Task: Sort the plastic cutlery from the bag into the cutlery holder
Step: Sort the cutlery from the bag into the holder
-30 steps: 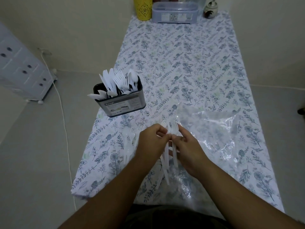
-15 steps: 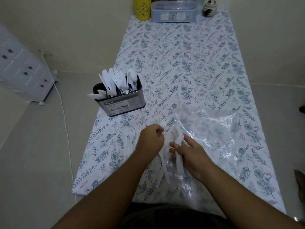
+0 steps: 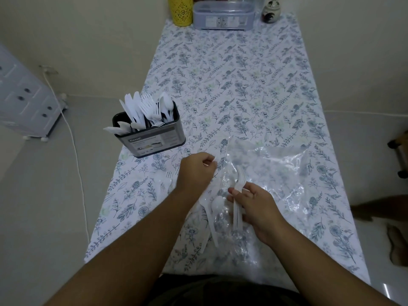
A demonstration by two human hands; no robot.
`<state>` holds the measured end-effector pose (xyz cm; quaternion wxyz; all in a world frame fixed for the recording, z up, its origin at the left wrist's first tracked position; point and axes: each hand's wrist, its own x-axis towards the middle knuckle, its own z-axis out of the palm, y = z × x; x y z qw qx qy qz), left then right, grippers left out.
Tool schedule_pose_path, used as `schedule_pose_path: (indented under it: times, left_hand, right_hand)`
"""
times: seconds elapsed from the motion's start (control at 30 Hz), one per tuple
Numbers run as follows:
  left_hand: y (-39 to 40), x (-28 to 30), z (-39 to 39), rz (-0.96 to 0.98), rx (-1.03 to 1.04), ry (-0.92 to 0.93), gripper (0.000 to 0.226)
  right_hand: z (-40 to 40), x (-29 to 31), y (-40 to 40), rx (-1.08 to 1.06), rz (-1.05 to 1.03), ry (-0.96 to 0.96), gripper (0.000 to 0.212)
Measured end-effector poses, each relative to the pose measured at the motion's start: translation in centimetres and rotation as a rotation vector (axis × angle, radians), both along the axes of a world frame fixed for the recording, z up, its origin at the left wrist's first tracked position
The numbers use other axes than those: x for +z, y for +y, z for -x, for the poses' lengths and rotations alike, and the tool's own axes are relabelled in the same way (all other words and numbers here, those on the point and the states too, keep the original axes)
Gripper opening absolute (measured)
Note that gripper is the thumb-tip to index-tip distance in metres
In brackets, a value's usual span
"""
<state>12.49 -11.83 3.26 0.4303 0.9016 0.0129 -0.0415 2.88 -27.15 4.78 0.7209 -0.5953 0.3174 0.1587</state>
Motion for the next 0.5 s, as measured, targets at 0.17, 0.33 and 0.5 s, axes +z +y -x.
schedule_pose_path:
  times: [0.17,0.33,0.5]
  left_hand:
    - [0.2,1.7,5.2,0.157,0.03,0.082,0.026]
    - [1.8,0.3,7.6,0.314,0.15,0.274,0.021]
    - [3.9,0.0,8.3,0.322,0.14,0.323,0.028]
  right_hand:
    - [-1.3,0.8,1.5,0.1,0.008,-0.087,0.016]
    - [-1.0,-0.1,2.9,0.244,-0.005,-0.097,0.02]
    - [-1.1,-1.4,4.2,0.357,0.031,-0.071,0.025]
